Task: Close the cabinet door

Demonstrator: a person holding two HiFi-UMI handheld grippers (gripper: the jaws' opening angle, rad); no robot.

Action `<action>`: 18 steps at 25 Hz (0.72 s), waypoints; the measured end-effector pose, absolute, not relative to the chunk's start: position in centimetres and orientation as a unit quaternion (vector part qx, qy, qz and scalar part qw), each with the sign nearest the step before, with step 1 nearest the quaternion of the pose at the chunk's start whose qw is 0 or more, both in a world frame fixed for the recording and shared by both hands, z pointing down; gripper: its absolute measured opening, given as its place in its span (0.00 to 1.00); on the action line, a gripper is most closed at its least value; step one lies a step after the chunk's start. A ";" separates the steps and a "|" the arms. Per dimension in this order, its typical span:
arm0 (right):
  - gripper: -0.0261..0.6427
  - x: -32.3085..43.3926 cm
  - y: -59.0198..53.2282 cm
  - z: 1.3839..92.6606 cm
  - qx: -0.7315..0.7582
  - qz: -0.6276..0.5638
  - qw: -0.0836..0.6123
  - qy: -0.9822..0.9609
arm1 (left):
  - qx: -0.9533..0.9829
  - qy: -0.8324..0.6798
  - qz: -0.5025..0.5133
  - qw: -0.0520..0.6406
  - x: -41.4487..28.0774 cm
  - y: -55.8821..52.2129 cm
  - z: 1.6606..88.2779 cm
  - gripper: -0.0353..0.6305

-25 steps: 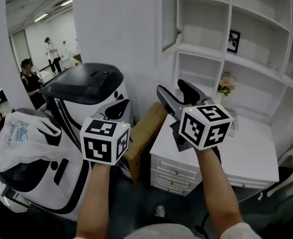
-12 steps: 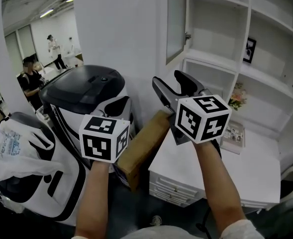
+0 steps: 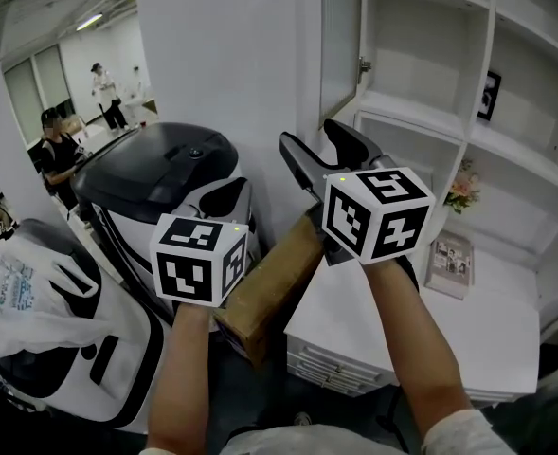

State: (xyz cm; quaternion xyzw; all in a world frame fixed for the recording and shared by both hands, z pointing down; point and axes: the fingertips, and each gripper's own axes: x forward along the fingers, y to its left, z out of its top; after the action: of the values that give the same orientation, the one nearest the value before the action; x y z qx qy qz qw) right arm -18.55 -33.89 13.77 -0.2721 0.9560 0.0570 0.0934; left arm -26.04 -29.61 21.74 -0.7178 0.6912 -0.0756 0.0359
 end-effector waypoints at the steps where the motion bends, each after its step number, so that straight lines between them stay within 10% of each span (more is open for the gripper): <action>1: 0.45 -18.6 -34.0 13.7 -0.278 0.059 0.095 0.954 | -0.721 0.688 -0.074 0.038 -26.2 -29.9 21.7 0.05; 18: 0.36 -19.3 -35.1 13.4 -0.365 0.086 0.086 0.923 | -0.780 0.620 -0.065 0.059 -26.2 -33.4 20.7 0.05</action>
State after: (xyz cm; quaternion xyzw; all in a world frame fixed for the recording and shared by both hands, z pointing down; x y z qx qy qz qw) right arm -19.28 -35.14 13.36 -0.3650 0.9230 0.0861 0.0862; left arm -26.16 -33.38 20.68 -0.7798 0.6198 -0.0652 0.0589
